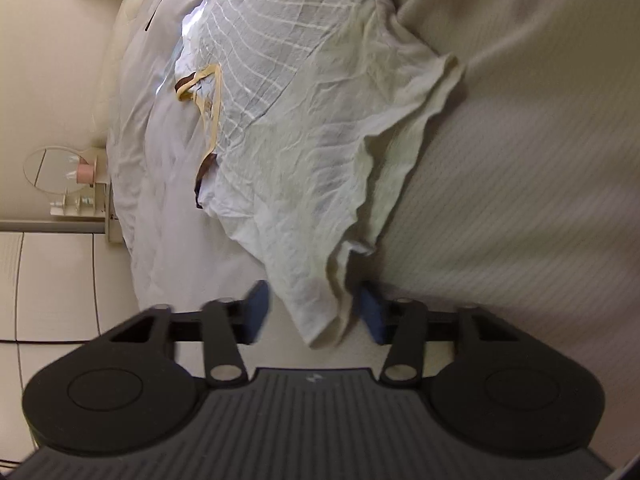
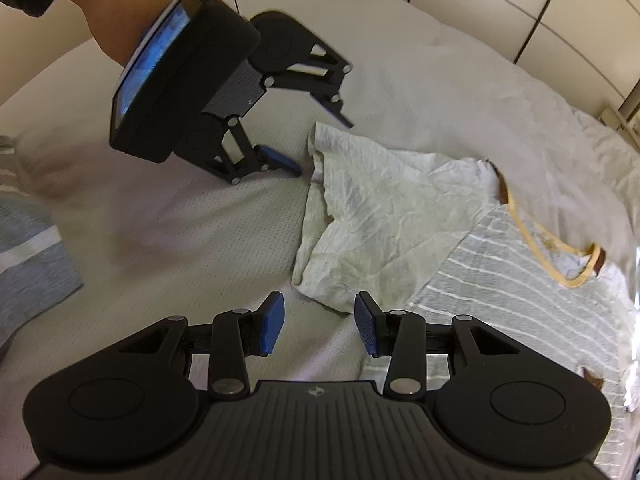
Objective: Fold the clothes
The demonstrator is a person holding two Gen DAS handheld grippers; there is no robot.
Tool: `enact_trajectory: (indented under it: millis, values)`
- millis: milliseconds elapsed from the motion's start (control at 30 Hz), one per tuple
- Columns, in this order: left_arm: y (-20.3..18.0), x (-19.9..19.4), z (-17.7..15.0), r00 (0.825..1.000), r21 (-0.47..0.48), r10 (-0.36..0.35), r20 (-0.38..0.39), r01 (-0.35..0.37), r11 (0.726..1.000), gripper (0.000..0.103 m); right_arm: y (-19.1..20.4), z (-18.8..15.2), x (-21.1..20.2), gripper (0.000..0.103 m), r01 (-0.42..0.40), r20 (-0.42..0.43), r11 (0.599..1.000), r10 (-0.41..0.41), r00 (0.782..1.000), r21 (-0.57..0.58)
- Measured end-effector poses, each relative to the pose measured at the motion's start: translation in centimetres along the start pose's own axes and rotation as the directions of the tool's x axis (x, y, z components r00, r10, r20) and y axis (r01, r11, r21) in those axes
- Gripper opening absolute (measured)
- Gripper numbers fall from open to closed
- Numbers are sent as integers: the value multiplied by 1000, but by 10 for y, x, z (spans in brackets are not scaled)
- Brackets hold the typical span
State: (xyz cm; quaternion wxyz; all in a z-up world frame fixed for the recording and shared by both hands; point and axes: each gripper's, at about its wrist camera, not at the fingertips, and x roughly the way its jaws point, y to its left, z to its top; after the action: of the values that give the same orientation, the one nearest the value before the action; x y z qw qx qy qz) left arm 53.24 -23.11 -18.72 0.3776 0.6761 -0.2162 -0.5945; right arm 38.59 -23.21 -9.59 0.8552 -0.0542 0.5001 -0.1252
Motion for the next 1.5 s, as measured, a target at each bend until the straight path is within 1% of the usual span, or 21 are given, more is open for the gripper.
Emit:
enact_trajectory:
  millis: [67,100,133,167,267,433,500,567,600,667,767,867,967,1067,1200,1333,1433,1500]
  values:
    - [5,3,-1,1000,-21,-3,3,3,1000,22,3,2,11,42,5,-4,1000,-5,1000,-5]
    - [7,2,-1,1000,-27,0,6,1,1000,19,4,3,16,42,7,-6,1000,-7,1000,-8]
    - [9,1,-1,1000,-33,2,9,-2,999,13,6,4,22,42,10,-8,1000,-10,1000,-10]
    - [10,1,-1,1000,-40,3,11,-2,999,9,7,4,27,42,12,-10,1000,-12,1000,-13]
    - [13,-1,-1,1000,-60,2,15,-1,998,6,11,7,44,43,19,-15,1000,-20,1000,-20]
    - [14,-4,-3,1000,-82,12,17,-11,997,5,23,9,64,42,70,-22,996,-71,997,-52]
    - [14,-6,-3,1000,-87,17,18,-15,996,5,25,11,70,38,90,-28,994,-91,995,-58]
    - [15,-8,-3,1000,-92,19,16,-17,996,5,25,13,74,25,102,-41,993,-105,994,-56]
    - [16,-8,-3,1000,-93,18,16,-17,996,5,25,14,76,20,106,-52,993,-109,993,-51]
    - [19,-9,-2,1000,-95,17,15,-16,995,5,19,15,68,5,96,-35,995,-97,995,-18]
    - [28,-12,-1,1000,-112,22,15,-20,994,5,10,17,56,0,79,-7,996,-78,997,33]
    - [44,-15,5,999,-147,41,24,-37,988,5,1,19,45,0,59,21,995,-61,998,82]
    - [59,-15,15,998,-153,53,43,-46,987,5,-8,20,33,0,39,50,991,-46,998,131]
    - [71,-10,28,996,-138,56,68,-46,989,5,-26,18,18,0,12,73,969,-30,997,246]
    - [82,3,45,995,-120,48,89,-37,992,5,-51,11,6,0,-22,92,920,-15,996,392]
    - [86,18,59,995,-96,22,96,-12,995,6,-71,3,5,0,-54,93,871,9,996,488]
    - [88,28,66,995,-100,11,97,-1,995,6,-84,-3,7,0,-75,90,829,30,996,553]
    - [89,34,71,995,-104,6,96,4,995,6,-95,-9,10,0,-80,81,786,38,996,613]
